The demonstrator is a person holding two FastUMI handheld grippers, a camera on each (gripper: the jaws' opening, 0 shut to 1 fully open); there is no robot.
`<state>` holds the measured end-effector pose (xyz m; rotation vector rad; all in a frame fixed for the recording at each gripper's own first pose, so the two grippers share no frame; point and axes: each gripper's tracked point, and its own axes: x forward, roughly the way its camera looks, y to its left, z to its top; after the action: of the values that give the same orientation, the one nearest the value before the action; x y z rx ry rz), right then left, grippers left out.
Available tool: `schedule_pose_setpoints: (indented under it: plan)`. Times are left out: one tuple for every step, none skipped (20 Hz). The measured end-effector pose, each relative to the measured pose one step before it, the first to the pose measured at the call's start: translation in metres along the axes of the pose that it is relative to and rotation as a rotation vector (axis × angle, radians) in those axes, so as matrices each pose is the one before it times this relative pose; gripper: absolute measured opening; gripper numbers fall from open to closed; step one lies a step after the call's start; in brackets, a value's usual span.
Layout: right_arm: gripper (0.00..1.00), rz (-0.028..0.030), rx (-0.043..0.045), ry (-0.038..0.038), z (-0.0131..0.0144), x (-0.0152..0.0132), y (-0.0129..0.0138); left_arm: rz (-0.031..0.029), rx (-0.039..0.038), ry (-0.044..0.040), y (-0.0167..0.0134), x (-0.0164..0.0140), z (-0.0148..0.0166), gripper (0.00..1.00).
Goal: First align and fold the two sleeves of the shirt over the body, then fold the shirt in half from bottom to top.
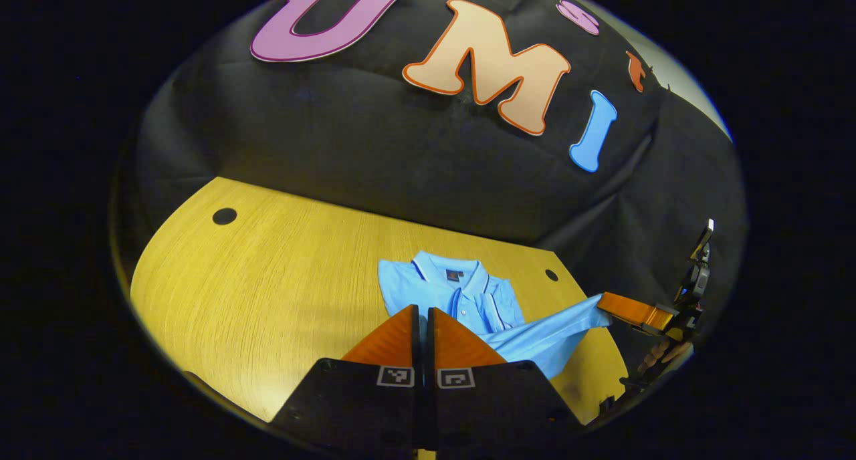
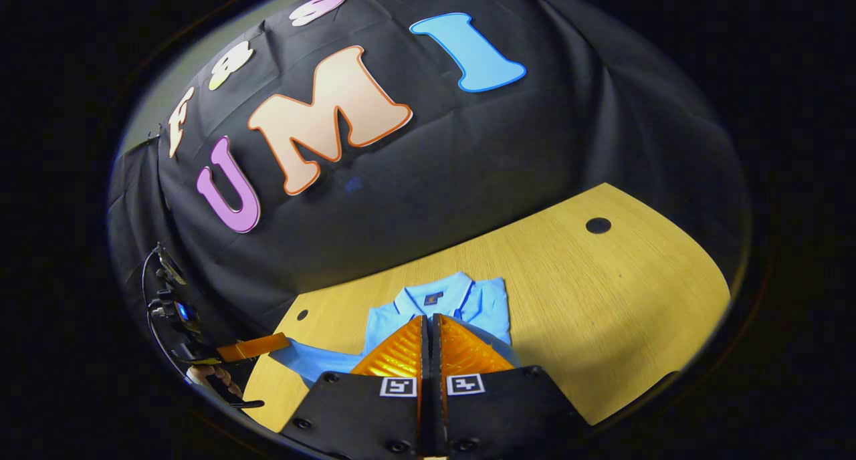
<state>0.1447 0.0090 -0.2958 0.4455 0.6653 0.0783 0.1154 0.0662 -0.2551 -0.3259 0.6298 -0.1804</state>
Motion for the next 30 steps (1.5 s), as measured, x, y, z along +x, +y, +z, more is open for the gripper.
schedule_pose_setpoints:
  plan:
    - [0.02, -0.00945, -0.00617, -0.01134, 0.00719, 0.01275, -0.00316, -0.00319, 0.00714, -0.01683, 0.00248, 0.01231, 0.01041, 0.00]
    - [0.02, -0.00763, -0.00257, -0.00891, 0.00510, 0.01265, -0.00153, -0.00151, 0.00315, -0.00488, 0.00272, 0.01200, 0.00711, 0.00]
    - [0.02, -0.00982, -0.00167, -0.00417, 0.00378, 0.01393, -0.00238, -0.00135, 0.00182, -0.00651, 0.00390, 0.01357, 0.00695, 0.00]
    - [0.02, -0.01163, -0.00086, -0.00015, 0.00224, 0.01411, -0.00285, -0.00152, 0.00134, -0.00519, 0.00409, 0.01215, 0.00558, 0.00]
    - [0.02, -0.01072, 0.00005, -0.00171, 0.00097, 0.01417, -0.00257, 0.00184, 0.00535, 0.00036, 0.00504, 0.01412, 0.00459, 0.00]
    - [0.02, -0.01897, -0.00477, -0.00214, 0.00026, 0.01454, -0.00540, -0.00255, 0.00694, -0.00046, 0.00560, 0.01474, 0.00291, 0.00]
    - [0.02, -0.02242, -0.00409, 0.00595, -0.00257, 0.01496, -0.00668, -0.00016, 0.00184, 0.00851, 0.00521, 0.01188, -0.00028, 0.00]
    - [0.02, -0.02030, -0.00001, 0.01144, -0.00389, 0.01352, -0.00598, 0.00303, -0.00170, 0.01473, 0.00563, 0.01190, -0.00216, 0.00]
    - [0.02, -0.02574, 0.00196, 0.02516, -0.00931, 0.01270, -0.00735, 0.00201, 0.00039, 0.01277, 0.00498, 0.01235, -0.00393, 0.01]
    - [0.02, -0.02389, 0.00160, 0.02092, -0.00805, 0.01125, -0.00650, 0.00910, -0.00046, 0.02134, 0.00613, 0.00957, -0.00706, 0.00]
    - [0.02, -0.03223, -0.00172, 0.01577, -0.00777, 0.00918, -0.00770, 0.01040, 0.00039, 0.02537, 0.00525, 0.00838, -0.00991, 0.00]
    - [0.03, -0.01353, -0.00271, 0.01867, -0.00819, 0.00525, -0.00304, 0.01449, 0.00487, 0.03588, 0.00628, 0.00505, -0.01126, 0.00]
    - [0.03, -0.02298, -0.01222, 0.01603, -0.00431, 0.00310, -0.00451, 0.02515, -0.00274, 0.02150, 0.00772, 0.00271, -0.00872, 0.00]
    - [0.22, -0.00534, -0.01457, 0.00978, -0.00933, 0.00244, -0.00109, 0.02196, -0.00438, 0.01078, 0.00756, 0.00112, -0.00446, 0.00]
    - [0.42, -0.00051, -0.01975, -0.00042, -0.00238, -0.00181, 0.00132, -0.00249, -0.00904, 0.00523, 0.00154, 0.00364, -0.00828, 0.00]
    - [0.61, -0.01408, -0.02877, -0.00842, -0.00118, -0.00137, -0.00071, -0.00535, -0.00831, 0.00665, -0.00135, -0.00320, -0.00361, 0.06]
    - [0.81, 0.00818, -0.02303, -0.01544, 0.00311, -0.00759, 0.00505, -0.00315, 0.00145, 0.00228, 0.00124, -0.00163, -0.00495, 0.22]
    - [1.00, 0.00155, -0.02050, -0.02215, 0.00358, -0.00745, 0.00370, 0.00652, 0.01147, -0.00929, 0.00050, -0.00690, -0.00088, 0.45]
    - [0.98, 0.00875, -0.01806, -0.02387, 0.00614, -0.01349, 0.00440, 0.00924, 0.01337, -0.01876, -0.00266, -0.00719, 0.00240, 0.68]
    - [0.97, 0.01378, -0.01327, -0.03337, 0.00766, -0.01802, 0.00615, 0.00657, 0.01432, -0.03125, -0.00490, -0.01290, 0.00546, 0.91]
    - [0.97, 0.01525, -0.00949, -0.03955, 0.00856, -0.01844, 0.00541, 0.00746, 0.01122, -0.03723, -0.00559, -0.01538, 0.00606, 0.91]
    - [0.97, 0.01483, -0.01073, -0.03939, 0.01024, -0.02182, 0.00519, 0.00933, 0.00747, -0.04611, -0.00743, -0.01784, 0.00900, 0.90]
    - [0.97, 0.01535, -0.01243, -0.03988, 0.01097, -0.02450, 0.00396, 0.01160, 0.00444, -0.04395, -0.00789, -0.02055, 0.00979, 0.91]
    - [0.97, 0.01337, -0.01568, -0.03793, 0.01088, -0.02602, 0.00342, 0.01128, 0.00345, -0.03656, -0.00764, -0.02180, 0.00866, 0.91]
    - [0.97, 0.00948, -0.02595, -0.03919, 0.01254, -0.02595, 0.00115, 0.00880, 0.00378, -0.03488, -0.00824, -0.02253, 0.00743, 0.92]
    - [0.97, 0.00291, -0.03246, -0.03682, 0.01077, -0.02404, -0.00197, 0.00670, 0.00844, -0.04159, -0.00780, -0.02354, 0.00987, 0.94]
    - [0.97, 0.00345, -0.02852, -0.02801, 0.01028, -0.02317, -0.00128, 0.01114, 0.01492, -0.04433, -0.00429, -0.01990, 0.01049, 0.95]
    - [0.97, 0.00916, -0.02189, -0.02440, 0.00920, -0.02268, 0.00129, 0.00803, 0.02057, -0.03292, -0.00521, -0.02074, 0.00927, 0.94]
    - [0.97, 0.00465, -0.01943, -0.02286, 0.00809, -0.01942, -0.00103, 0.01028, 0.02070, -0.03237, -0.00352, -0.02277, 0.00788, 0.95]
    - [0.97, 0.00492, -0.01220, -0.01913, 0.00796, -0.01808, -0.00113, 0.00340, 0.02033, -0.01881, -0.00459, -0.02085, 0.00728, 0.95]
